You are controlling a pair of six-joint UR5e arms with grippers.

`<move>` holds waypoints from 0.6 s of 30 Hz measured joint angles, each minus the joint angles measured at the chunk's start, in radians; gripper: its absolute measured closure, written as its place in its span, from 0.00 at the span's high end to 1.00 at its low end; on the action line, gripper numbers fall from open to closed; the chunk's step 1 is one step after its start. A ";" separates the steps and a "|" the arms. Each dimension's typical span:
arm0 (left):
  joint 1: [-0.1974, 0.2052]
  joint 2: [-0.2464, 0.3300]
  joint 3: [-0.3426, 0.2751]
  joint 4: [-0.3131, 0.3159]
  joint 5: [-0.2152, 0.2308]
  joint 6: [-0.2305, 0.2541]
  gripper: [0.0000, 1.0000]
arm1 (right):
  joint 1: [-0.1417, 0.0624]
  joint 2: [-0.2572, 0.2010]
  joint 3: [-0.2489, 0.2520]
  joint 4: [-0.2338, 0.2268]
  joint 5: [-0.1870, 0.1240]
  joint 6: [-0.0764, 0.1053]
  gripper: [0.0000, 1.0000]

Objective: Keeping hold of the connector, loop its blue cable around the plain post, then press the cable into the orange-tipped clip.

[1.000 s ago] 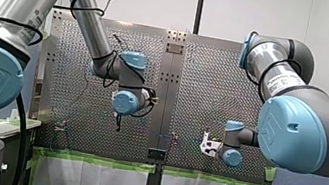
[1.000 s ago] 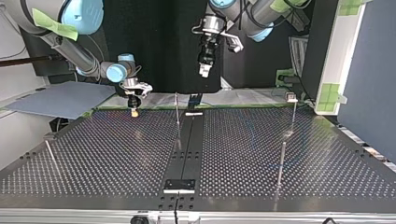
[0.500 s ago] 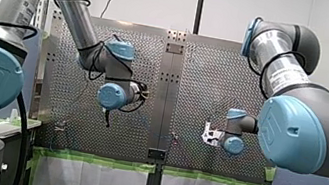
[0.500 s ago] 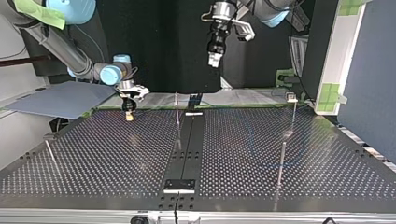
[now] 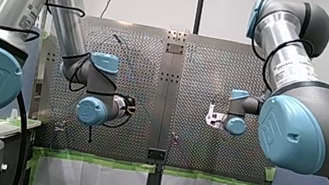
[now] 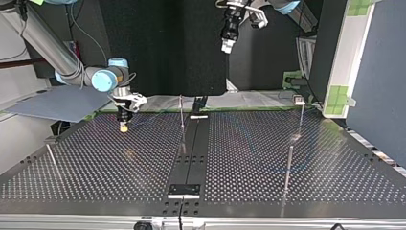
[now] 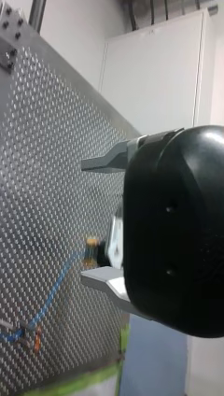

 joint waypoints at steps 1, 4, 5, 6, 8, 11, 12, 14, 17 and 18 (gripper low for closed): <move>0.000 -0.008 -0.008 0.008 0.001 0.001 1.00 | -0.001 -0.008 0.000 0.005 -0.001 0.000 0.00; -0.001 -0.027 -0.031 0.025 0.004 0.005 1.00 | -0.004 -0.036 0.000 0.025 -0.008 -0.002 0.00; -0.001 -0.030 -0.036 0.027 0.004 0.007 1.00 | -0.005 -0.042 0.000 0.031 -0.010 -0.002 0.00; -0.001 -0.033 -0.040 0.029 0.005 0.008 1.00 | -0.005 -0.046 0.000 0.034 -0.011 -0.003 0.00; -0.002 -0.035 -0.043 0.031 0.005 0.009 1.00 | -0.005 -0.050 0.000 0.037 -0.012 -0.003 0.00; -0.002 -0.036 -0.045 0.032 0.005 0.010 1.00 | -0.005 -0.052 0.000 0.039 -0.013 -0.003 0.00; -0.002 -0.036 -0.045 0.032 0.005 0.010 1.00 | -0.005 -0.052 0.000 0.039 -0.013 -0.003 0.00; -0.002 -0.036 -0.045 0.032 0.005 0.010 1.00 | -0.005 -0.052 0.000 0.040 -0.013 -0.003 0.00; -0.002 -0.036 -0.045 0.032 0.005 0.010 1.00 | -0.005 -0.053 0.000 0.040 -0.013 -0.003 0.00; -0.002 -0.036 -0.045 0.032 0.005 0.010 1.00 | -0.005 -0.053 0.000 0.040 -0.013 -0.003 0.00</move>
